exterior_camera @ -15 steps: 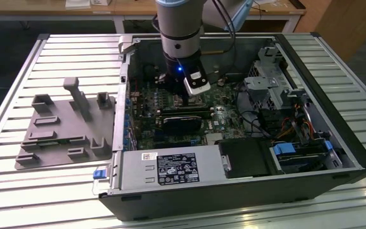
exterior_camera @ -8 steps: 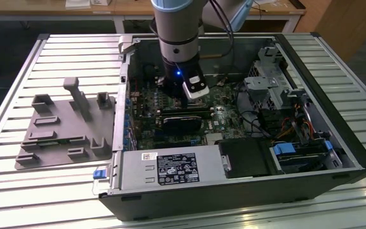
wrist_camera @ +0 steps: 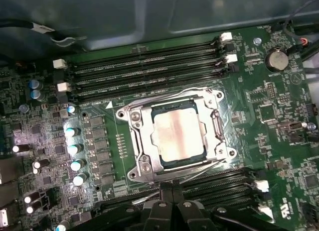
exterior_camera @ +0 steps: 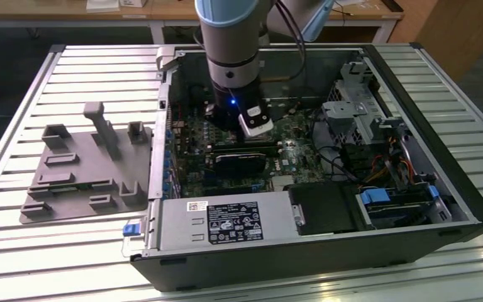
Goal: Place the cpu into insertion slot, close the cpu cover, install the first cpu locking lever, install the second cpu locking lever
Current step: 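Install the second cpu locking lever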
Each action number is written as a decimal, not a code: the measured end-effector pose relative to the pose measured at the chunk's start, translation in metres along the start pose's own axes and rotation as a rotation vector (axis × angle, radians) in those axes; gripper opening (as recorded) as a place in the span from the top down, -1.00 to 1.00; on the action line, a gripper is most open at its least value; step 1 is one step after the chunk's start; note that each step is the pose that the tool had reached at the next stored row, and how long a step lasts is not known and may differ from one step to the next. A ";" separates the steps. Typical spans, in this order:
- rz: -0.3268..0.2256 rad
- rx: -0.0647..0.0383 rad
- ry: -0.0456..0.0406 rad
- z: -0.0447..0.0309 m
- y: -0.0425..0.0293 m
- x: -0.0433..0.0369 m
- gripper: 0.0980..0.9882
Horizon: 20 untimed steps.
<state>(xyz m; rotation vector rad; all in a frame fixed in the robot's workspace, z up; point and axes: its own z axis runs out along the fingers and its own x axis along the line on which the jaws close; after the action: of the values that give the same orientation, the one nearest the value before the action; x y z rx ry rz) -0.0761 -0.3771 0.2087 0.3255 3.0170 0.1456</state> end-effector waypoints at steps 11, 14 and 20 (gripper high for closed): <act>-0.008 -0.057 0.0133 0.0056 -0.0098 0.0010 0.99; -0.007 -0.083 0.0190 0.0073 -0.0121 0.0012 0.99; -0.006 -0.127 0.0286 0.0109 -0.0164 0.0012 0.99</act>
<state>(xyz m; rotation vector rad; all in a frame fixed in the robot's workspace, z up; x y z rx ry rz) -0.0794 -0.3919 0.1960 0.3044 3.0181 0.3425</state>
